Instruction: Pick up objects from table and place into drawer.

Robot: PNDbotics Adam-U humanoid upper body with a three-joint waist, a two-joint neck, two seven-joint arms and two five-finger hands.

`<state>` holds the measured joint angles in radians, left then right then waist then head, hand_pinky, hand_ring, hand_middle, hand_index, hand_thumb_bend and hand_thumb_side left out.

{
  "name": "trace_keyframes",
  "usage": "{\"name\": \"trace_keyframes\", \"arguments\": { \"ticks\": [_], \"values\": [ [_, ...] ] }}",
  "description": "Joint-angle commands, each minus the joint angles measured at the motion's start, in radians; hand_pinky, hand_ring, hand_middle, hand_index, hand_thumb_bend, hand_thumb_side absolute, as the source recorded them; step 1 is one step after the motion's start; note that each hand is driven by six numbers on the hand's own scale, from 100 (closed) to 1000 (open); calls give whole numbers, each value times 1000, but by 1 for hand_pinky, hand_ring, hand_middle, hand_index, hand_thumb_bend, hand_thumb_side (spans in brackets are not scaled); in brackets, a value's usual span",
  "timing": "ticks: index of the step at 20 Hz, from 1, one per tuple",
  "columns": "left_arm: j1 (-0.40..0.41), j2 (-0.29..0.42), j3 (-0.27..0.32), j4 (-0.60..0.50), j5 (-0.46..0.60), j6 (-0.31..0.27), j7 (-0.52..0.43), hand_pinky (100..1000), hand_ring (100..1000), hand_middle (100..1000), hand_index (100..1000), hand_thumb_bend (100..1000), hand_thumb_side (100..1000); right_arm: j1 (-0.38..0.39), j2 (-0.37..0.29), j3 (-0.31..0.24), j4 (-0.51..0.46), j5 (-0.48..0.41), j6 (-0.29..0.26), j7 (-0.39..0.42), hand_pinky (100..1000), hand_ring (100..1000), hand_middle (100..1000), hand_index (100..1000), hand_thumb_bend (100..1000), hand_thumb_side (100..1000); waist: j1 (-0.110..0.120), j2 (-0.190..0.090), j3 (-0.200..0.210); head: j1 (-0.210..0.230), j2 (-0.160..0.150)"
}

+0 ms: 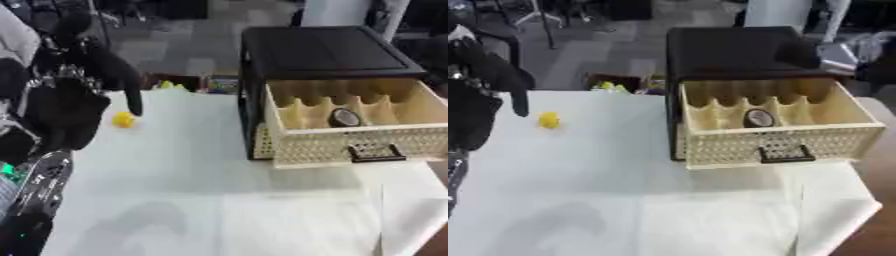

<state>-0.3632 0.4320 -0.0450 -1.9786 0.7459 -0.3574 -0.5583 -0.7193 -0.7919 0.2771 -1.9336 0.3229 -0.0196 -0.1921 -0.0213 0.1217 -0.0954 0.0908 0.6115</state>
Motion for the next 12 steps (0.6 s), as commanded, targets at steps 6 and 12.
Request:
{"name": "trace_keyframes", "arguments": {
  "ticks": [6, 12],
  "values": [
    [63, -40, 91, -21, 56, 118, -91, 471, 696, 709, 926, 100, 944, 25, -202, 140, 47, -3, -113, 118, 100, 441, 469, 737, 1000, 618, -17, -26, 5, -29, 26],
    [93, -81, 131, -21, 34, 202, -117, 474, 701, 708, 923, 111, 969, 43, -241, 210, 41, -58, -194, 204, 100, 466, 493, 739, 1000, 642, -26, -41, 6, -42, 36]
  ]
}}
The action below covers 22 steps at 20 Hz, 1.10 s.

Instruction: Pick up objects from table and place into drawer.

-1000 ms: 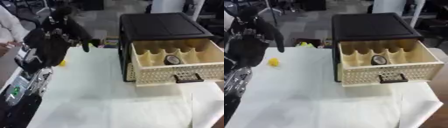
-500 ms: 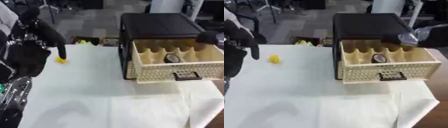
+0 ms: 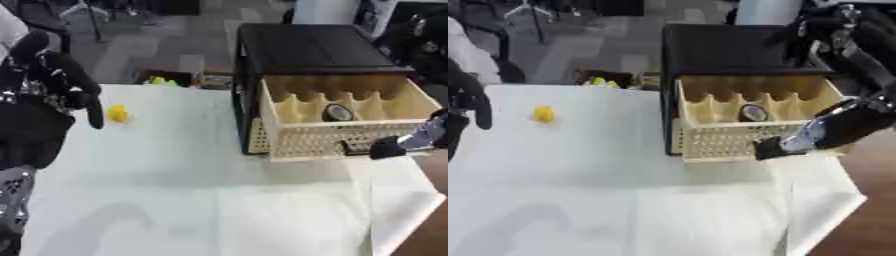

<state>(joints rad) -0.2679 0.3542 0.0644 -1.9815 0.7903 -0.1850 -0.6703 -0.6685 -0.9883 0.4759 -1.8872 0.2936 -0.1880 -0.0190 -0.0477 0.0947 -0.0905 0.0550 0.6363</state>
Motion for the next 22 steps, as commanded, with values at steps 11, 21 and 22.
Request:
{"name": "trace_keyframes", "arguments": {
  "ticks": [11, 21, 22],
  "values": [
    [31, -38, 42, -18, -68, 78, -11, 485, 697, 698, 916, 113, 982, 71, -99, 57, -92, -183, 23, 187, 100, 434, 455, 738, 1000, 602, -3, -29, -1, -14, 23],
    [33, -59, 39, -18, -71, 89, -21, 487, 696, 695, 914, 114, 983, 156, -92, 110, -106, -316, 138, 319, 100, 501, 523, 740, 1000, 455, 7, -31, 12, -30, 15],
    [32, -61, 40, -18, -71, 91, -20, 486, 696, 694, 913, 113, 984, 160, -90, 118, -102, -330, 151, 333, 100, 513, 539, 755, 1000, 426, 8, -31, 13, -32, 18]
  ]
}}
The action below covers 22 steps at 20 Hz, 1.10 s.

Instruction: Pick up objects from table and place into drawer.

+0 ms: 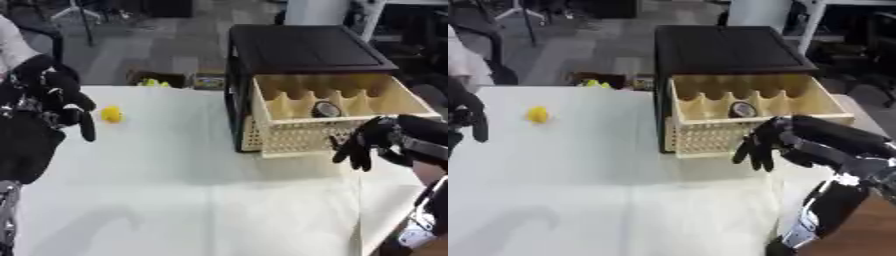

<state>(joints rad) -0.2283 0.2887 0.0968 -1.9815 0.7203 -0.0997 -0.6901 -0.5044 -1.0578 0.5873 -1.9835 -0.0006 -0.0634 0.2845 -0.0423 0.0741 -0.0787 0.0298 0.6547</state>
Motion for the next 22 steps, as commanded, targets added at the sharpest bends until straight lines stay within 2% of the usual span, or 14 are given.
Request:
{"name": "trace_keyframes", "arguments": {
  "ticks": [1, 4, 7, 8, 11, 12, 15, 22],
  "values": [
    [-7, 3, 8, -18, -2, 7, 1, 486, 695, 693, 911, 112, 984, -1, -18, 16, -1, -49, 40, 43, 100, 519, 551, 765, 1000, 413, 4, -11, 3, -10, 4],
    [-4, -3, 9, -18, -8, 8, -3, 485, 695, 692, 908, 111, 986, 0, -10, 27, 2, -90, 81, 84, 141, 542, 589, 805, 1000, 389, 7, -10, 6, -16, 14],
    [-1, -10, 12, -18, -19, 10, -6, 487, 702, 694, 906, 115, 999, -3, -5, 26, 8, -132, 125, 138, 227, 578, 626, 821, 969, 348, 13, -4, 8, -19, 18],
    [1, -13, 13, -18, -24, 9, -9, 486, 701, 694, 906, 113, 999, -12, 0, 7, 11, -155, 152, 215, 236, 582, 629, 821, 965, 345, 16, -2, 7, -19, 19],
    [6, -20, 15, -18, -37, -5, -24, 484, 699, 693, 904, 109, 1000, -49, 18, -108, 38, -208, 233, 533, 264, 591, 647, 827, 961, 342, 27, 7, 4, -13, 21],
    [7, -20, 16, -18, -40, -11, -28, 484, 700, 694, 903, 108, 1000, -57, 20, -131, 46, -214, 250, 578, 263, 590, 647, 827, 958, 339, 31, 11, 5, -12, 19],
    [8, -25, 19, -18, -50, -28, -36, 483, 702, 697, 901, 102, 1000, -66, 21, -157, 58, -224, 276, 617, 244, 581, 637, 827, 975, 353, 39, 24, 12, -15, 12],
    [2, -45, 21, -18, -85, -42, -59, 481, 700, 695, 900, 103, 1000, -89, 23, -164, 78, -204, 284, 622, 265, 587, 645, 831, 962, 342, 46, 54, 36, -20, -21]
  ]
}}
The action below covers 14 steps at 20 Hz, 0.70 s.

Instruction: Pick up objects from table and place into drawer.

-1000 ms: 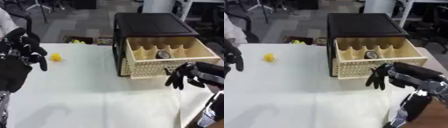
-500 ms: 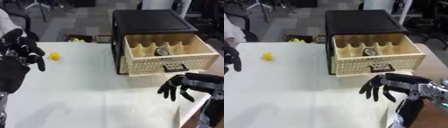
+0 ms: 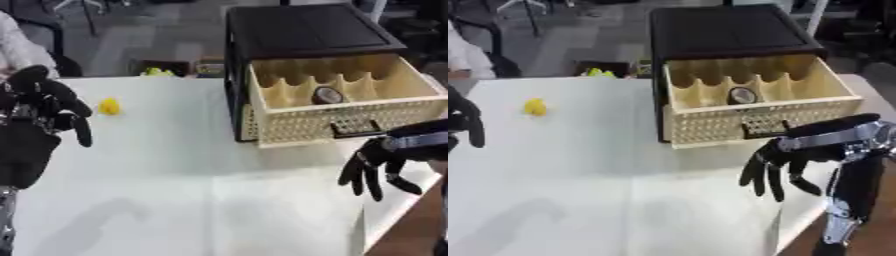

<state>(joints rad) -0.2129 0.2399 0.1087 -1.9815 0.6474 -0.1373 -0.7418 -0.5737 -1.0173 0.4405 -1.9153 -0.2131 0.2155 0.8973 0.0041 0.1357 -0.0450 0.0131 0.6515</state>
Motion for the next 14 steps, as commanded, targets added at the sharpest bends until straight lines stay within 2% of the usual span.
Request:
{"name": "trace_keyframes", "arguments": {
  "ticks": [1, 11, 14],
  "values": [
    [-14, 2, 9, -18, -15, -6, -11, 481, 700, 695, 899, 103, 1000, -24, -16, -15, 15, 15, 5, 10, 268, 588, 647, 831, 958, 338, 0, -4, 5, -4, -22],
    [-15, -12, 7, -18, -38, -12, -32, 480, 699, 694, 898, 101, 1000, -62, 22, 18, 98, 61, 0, 10, 287, 595, 657, 835, 921, 306, 3, 16, 38, -17, -47],
    [-16, -15, 7, -18, -41, -12, -33, 480, 700, 694, 898, 102, 1000, -64, 28, 29, 120, 76, 0, 10, 314, 605, 673, 838, 886, 276, 2, 19, 44, -22, -51]
  ]
}}
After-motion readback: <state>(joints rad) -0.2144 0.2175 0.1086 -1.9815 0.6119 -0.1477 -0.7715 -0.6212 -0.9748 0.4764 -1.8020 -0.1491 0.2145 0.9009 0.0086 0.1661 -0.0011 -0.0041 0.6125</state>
